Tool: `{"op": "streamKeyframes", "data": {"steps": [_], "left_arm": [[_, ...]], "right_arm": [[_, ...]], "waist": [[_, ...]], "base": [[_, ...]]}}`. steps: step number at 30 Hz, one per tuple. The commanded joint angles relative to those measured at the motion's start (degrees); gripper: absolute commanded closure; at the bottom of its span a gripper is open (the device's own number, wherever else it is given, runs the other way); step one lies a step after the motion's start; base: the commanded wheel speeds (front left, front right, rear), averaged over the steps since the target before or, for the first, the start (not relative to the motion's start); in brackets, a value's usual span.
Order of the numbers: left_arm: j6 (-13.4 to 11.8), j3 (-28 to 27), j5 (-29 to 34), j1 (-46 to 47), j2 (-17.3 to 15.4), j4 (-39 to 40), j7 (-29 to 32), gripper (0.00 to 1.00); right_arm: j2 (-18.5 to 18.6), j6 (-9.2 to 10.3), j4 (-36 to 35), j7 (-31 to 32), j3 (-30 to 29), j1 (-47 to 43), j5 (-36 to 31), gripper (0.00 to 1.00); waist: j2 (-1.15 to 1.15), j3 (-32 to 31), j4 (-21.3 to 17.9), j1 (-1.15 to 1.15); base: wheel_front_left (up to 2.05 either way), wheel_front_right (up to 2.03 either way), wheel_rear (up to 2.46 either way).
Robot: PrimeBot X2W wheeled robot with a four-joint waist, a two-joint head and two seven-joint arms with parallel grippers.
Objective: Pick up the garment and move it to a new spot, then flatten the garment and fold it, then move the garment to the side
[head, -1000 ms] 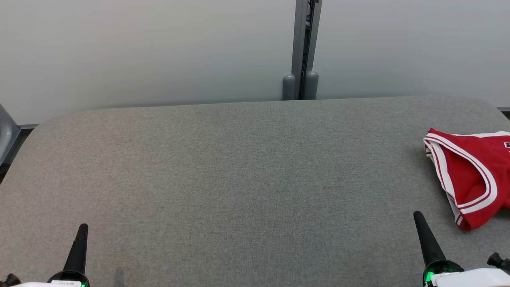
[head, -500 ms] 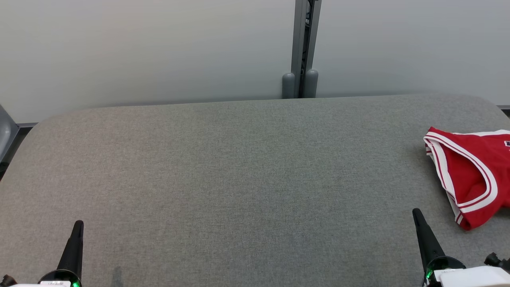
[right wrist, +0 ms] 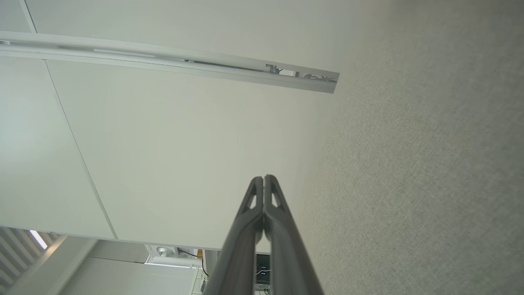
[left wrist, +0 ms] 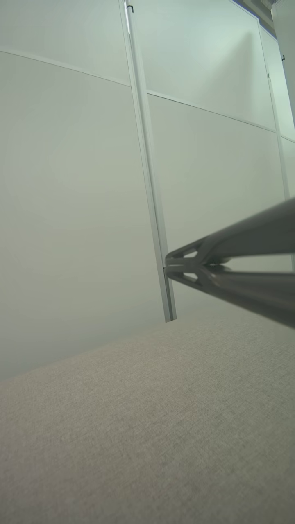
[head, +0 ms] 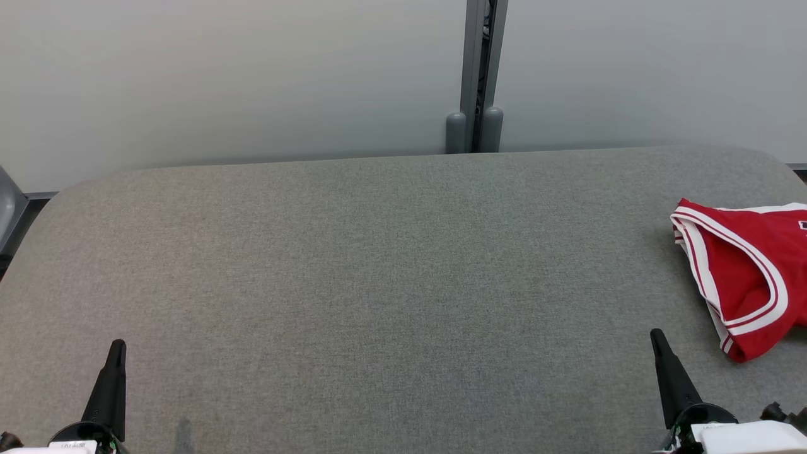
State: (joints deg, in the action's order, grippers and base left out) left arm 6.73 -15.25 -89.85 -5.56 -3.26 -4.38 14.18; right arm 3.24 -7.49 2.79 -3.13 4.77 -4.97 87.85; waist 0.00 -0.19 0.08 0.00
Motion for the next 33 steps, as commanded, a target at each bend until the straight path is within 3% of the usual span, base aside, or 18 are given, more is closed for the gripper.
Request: {"op": "streamKeyframes", "data": {"steps": [1,12,33], "left_arm": [[0.4,-0.6,-1.3,1.0,-0.2,0.3,0.6,1.00],[1.0,-1.7,-4.9,1.6,0.3,0.4,2.1,1.00],[0.9,-1.7,-4.8,1.5,0.4,0.4,2.1,1.00]], "right_arm": [[0.0,0.00,0.1,-0.2,0.2,0.7,1.4,1.00],[-0.1,0.00,0.4,-0.2,0.5,0.9,5.3,1.00],[-0.2,0.00,0.4,-0.1,0.3,0.9,5.0,1.00]], "waist": [[0.00,0.0,0.0,0.00],[0.00,0.3,-0.1,0.00],[0.00,0.3,-0.1,0.00]], "base": [[0.00,0.00,0.00],[0.00,0.00,0.00],[0.00,0.00,0.00]]}}
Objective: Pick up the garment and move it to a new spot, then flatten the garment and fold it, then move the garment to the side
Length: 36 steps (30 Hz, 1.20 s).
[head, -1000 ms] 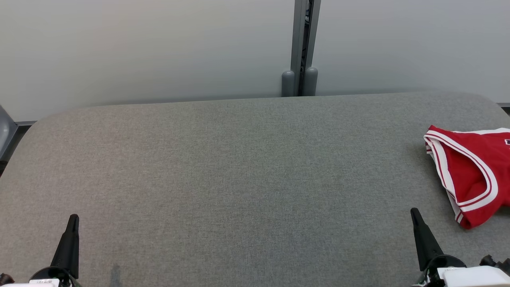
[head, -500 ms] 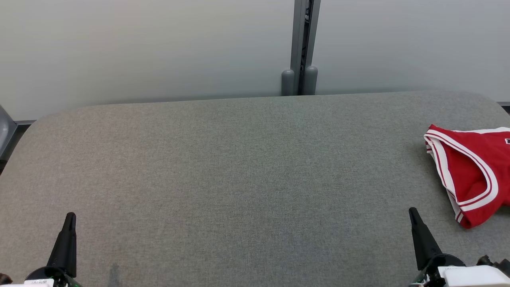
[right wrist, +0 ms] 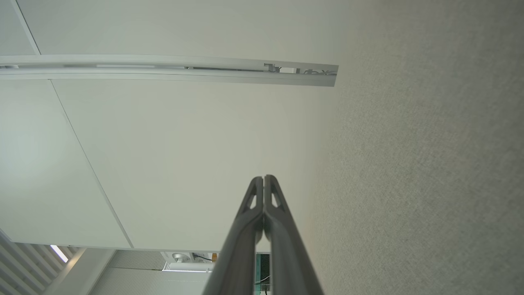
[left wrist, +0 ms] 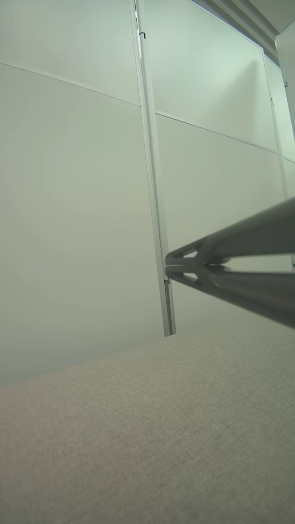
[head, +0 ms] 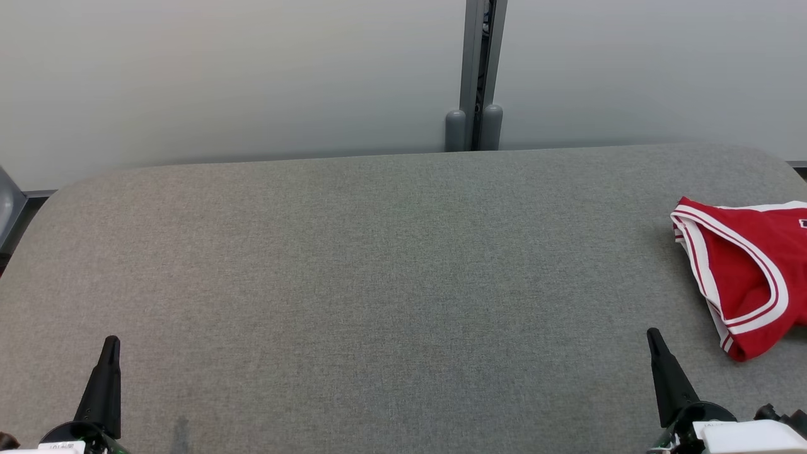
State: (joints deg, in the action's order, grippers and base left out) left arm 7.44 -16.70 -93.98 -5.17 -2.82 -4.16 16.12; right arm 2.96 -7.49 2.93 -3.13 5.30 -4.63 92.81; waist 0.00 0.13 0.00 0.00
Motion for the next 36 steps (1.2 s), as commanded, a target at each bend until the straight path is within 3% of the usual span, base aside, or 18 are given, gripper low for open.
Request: {"op": "streamKeyframes", "data": {"steps": [1,36], "left_arm": [[0.2,-0.2,-0.6,1.1,-0.1,0.2,0.1,1.00],[0.2,-0.3,-0.6,1.1,-0.1,0.2,0.2,1.00]], "right_arm": [[0.1,0.00,0.2,-0.1,-0.2,0.6,0.0,1.00],[0.1,0.00,0.2,0.0,-0.3,0.6,-0.1,1.00]], "waist": [[0.00,0.0,0.0,0.00],[0.00,0.0,0.0,0.00]], "base": [[0.00,0.00,0.00],[0.00,0.00,0.00]]}}
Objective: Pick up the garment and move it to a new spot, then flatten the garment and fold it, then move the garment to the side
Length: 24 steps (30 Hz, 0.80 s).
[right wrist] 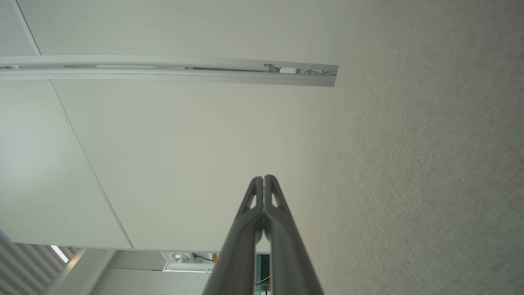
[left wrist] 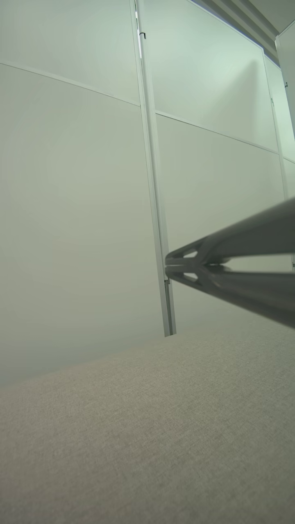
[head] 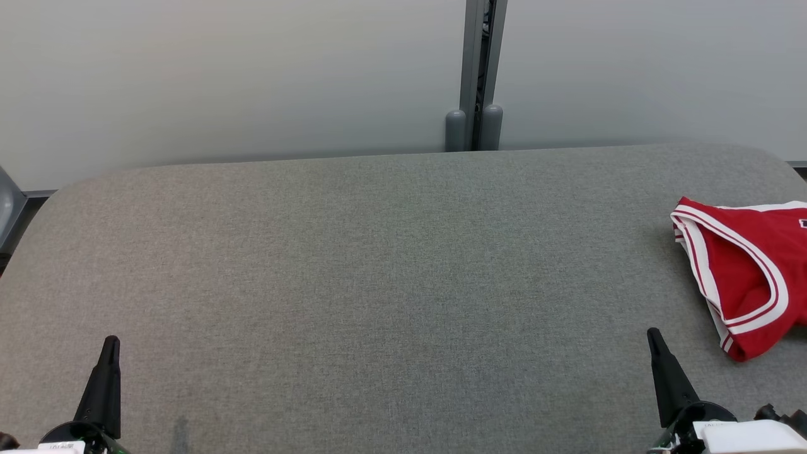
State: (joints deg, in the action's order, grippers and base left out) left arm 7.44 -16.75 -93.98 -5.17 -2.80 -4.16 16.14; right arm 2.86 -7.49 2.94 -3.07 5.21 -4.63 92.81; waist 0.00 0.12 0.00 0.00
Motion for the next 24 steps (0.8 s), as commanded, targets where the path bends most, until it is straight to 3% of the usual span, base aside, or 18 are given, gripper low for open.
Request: {"op": "streamKeyframes", "data": {"steps": [1,24], "left_arm": [[0.2,-0.2,-0.6,1.1,-0.1,0.2,0.2,1.00],[0.2,-0.2,-0.5,1.1,-0.1,0.2,0.1,1.00]], "right_arm": [[0.2,0.00,0.2,0.0,-0.2,0.6,-0.1,1.00],[0.2,0.00,0.2,0.0,-0.2,0.6,-0.1,1.00]], "waist": [[0.00,0.0,0.0,0.00],[0.00,0.0,0.0,0.00]], "base": [[0.00,0.00,0.00],[0.00,0.00,0.00]]}}
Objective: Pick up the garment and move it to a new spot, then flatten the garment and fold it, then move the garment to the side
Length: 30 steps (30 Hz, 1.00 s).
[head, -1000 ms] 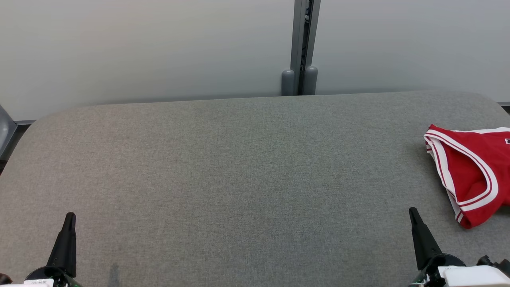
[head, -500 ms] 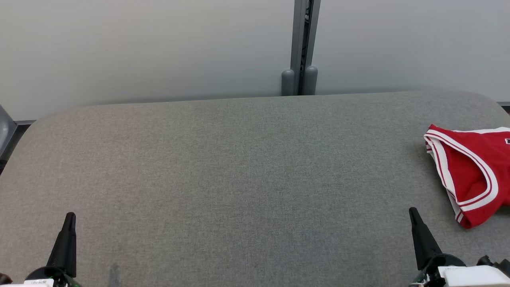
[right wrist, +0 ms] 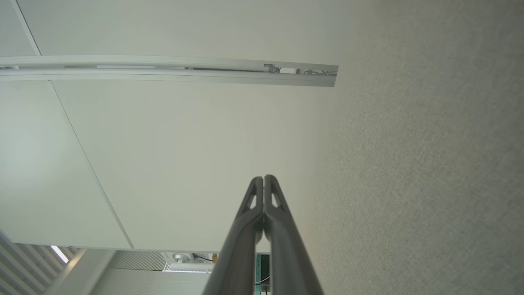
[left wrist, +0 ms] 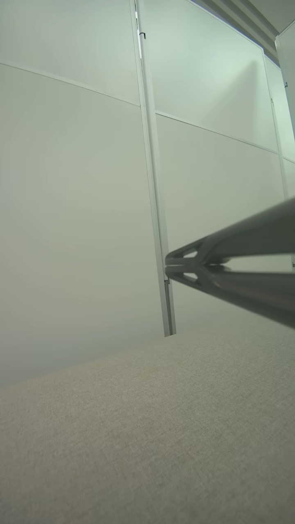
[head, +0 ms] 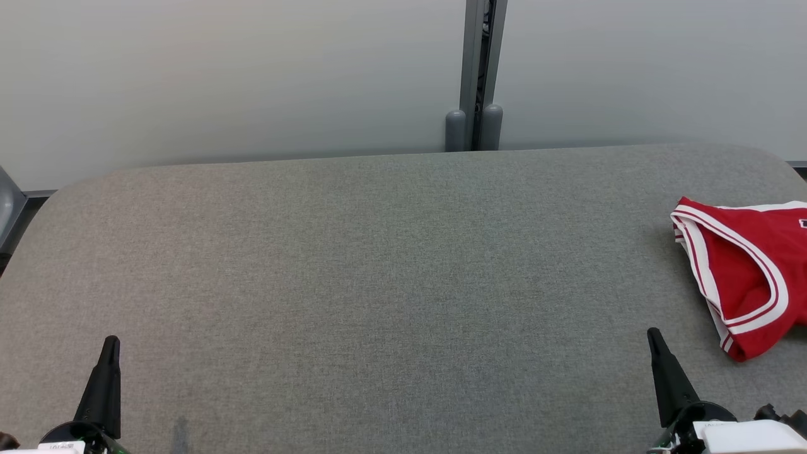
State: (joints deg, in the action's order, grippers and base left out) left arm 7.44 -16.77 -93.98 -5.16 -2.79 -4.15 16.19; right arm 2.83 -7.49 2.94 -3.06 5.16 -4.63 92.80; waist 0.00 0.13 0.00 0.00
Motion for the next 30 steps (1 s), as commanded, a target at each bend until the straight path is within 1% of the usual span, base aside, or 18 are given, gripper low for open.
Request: {"op": "streamKeyframes", "data": {"steps": [1,30], "left_arm": [[0.2,-0.2,-0.5,1.1,-0.1,0.2,0.1,1.00],[0.2,-0.2,-0.5,1.1,-0.1,0.2,0.1,1.00]], "right_arm": [[0.2,0.00,0.2,0.0,-0.2,0.6,-0.1,1.00],[0.2,0.00,0.2,0.0,-0.2,0.6,-0.2,1.00]], "waist": [[0.00,0.0,0.0,0.00],[0.00,0.0,0.0,0.00]], "base": [[0.00,0.00,0.00],[0.00,0.00,0.00]]}}
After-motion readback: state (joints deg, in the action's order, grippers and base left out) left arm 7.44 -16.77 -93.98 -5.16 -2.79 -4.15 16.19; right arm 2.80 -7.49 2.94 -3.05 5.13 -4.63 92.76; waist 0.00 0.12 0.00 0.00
